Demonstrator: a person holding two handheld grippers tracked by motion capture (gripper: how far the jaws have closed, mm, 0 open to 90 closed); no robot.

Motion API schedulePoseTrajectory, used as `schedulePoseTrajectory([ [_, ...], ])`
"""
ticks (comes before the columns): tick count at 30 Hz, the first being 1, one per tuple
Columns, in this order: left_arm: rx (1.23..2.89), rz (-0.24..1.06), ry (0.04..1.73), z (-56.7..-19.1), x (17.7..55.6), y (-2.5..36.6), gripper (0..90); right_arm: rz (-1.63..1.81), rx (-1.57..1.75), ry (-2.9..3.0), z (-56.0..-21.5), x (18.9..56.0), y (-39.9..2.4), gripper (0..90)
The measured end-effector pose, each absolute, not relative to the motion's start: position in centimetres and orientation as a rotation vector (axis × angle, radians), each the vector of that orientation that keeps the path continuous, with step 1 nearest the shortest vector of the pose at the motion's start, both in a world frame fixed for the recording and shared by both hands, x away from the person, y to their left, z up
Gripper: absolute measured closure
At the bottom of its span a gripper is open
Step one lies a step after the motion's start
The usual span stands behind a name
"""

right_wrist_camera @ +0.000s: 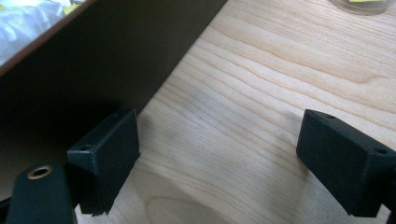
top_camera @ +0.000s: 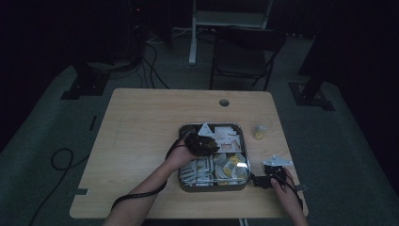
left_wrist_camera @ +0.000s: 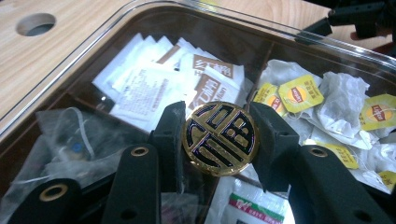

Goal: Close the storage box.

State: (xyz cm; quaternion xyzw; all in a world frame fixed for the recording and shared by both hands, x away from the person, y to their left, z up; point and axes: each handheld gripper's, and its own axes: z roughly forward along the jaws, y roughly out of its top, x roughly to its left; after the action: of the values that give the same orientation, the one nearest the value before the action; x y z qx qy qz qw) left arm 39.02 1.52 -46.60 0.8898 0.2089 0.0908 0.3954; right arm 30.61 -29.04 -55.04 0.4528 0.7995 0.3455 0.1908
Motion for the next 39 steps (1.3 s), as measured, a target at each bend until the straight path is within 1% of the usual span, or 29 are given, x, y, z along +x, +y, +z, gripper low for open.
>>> schedulePoseTrajectory([
  [5, 2.272, 0.224, 0.511, -46.94, 39.13, 1.03, 59.8, 0.971, 1.272, 2.246, -55.04, 30.60, -29.03, 12.7],
  [22, 2.279, 0.220, 0.518, -47.37, 38.67, 1.20, 59.7, 0.970, 1.272, 2.246, -55.04, 30.60, -29.03, 12.7],
  [26, 2.302, 0.221, 0.511, -47.32, 38.69, 1.21, 59.7, 0.971, 1.272, 2.246, -55.05, 30.60, -29.03, 12.7],
  [39, 2.277, 0.219, 0.525, -47.57, 38.71, 1.20, 59.4, 0.970, 1.273, 2.246, -55.04, 30.60, -29.03, 12.7],
])
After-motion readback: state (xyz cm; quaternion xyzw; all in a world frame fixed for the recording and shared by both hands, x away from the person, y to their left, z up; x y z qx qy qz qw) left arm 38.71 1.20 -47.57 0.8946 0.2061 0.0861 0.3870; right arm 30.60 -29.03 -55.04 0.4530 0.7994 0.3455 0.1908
